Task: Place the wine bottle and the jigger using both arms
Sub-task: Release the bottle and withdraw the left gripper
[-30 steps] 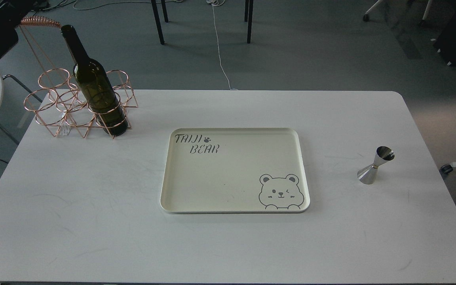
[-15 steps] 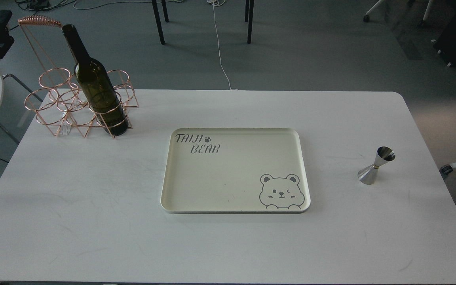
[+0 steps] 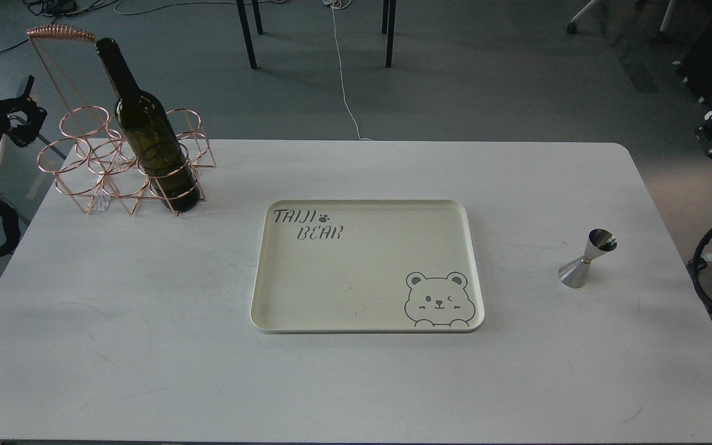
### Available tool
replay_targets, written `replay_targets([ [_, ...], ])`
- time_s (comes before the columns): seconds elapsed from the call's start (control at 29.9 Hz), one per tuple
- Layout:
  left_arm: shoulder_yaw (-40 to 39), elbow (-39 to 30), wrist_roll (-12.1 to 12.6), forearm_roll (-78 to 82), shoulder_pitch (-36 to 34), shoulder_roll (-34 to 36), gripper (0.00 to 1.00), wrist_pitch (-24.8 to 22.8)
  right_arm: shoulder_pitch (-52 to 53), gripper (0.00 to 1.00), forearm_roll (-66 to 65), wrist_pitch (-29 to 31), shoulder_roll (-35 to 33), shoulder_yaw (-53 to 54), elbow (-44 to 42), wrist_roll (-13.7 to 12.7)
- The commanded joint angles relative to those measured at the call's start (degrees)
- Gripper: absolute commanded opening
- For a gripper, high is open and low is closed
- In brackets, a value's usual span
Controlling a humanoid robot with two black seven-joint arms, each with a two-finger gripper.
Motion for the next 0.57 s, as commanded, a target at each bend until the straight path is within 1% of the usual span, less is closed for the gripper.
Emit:
replay_targets([
  [0.0, -4.83, 1.51, 1.38, -0.03, 1.88, -2.31, 0.98, -0.12, -0.07, 0.99, 0.04, 2.38, 2.4, 1.01, -2.53, -0.62],
  [0.1, -6.77, 3.0, 1.99, -0.03, 2.24, -3.72, 0.98, -0.12, -0.07, 0.99, 0.04, 2.82, 3.19, 0.75, -4.02, -0.63],
  [0.2, -6.77, 5.02, 2.35, 0.23, 2.24, -5.39, 0.98, -0.12, -0.07, 0.99, -0.05, 2.82, 3.98, 0.49, -4.99, -0.54],
  [0.53, -6.07, 5.12, 2.61, 0.84, 1.71, -5.66, 0.98, -0.12, 0.37, 0.99, -0.49, 3.09, 3.72, -0.31, -4.56, -0.54],
])
